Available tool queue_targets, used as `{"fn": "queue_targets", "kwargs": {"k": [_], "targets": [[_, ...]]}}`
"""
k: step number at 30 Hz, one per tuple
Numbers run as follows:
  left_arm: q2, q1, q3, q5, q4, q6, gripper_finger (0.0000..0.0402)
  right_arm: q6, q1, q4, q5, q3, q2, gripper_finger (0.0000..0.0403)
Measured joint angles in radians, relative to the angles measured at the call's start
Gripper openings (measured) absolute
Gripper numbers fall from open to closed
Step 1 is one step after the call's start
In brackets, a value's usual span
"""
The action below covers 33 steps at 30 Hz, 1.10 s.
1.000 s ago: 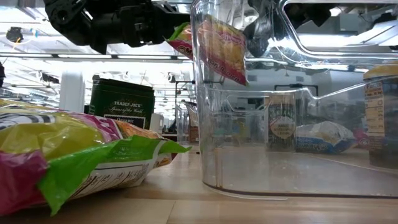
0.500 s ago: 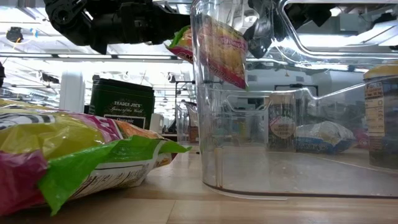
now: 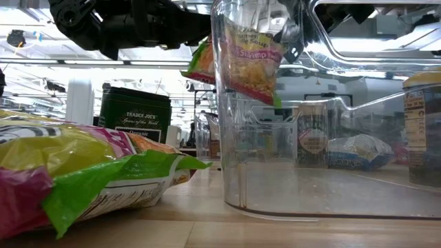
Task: Pick & Place Food Item
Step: Put the top green noodle pack into the bottom transparent bin
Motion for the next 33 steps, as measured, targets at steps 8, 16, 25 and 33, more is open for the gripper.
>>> {"fn": "queue_targets", "kwargs": {"k": [8,16,25,33], "targets": [[0.000,-0.010,0.000,0.000,0.001,-0.004,0.0086,0.059,0.078,-0.061,0.122,0.000,0.000,0.0000],[0.000,-0.018,0.000,0.000,0.001,-0.004,0.0088,0.076,0.125,-0.101,0.163,0.000,-0.011,0.0000],[0.000,-0.018,0.000,0.000,0.005,-0.003,0.0088,0.153,0.157,-0.205,0.286,0.001,-0.033,0.0000],[0.000,-0.017,0.000,0.000,0.002,-0.003,0.0088,0.173,0.156,-0.236,0.292,0.000,-0.017,0.0000]]}}
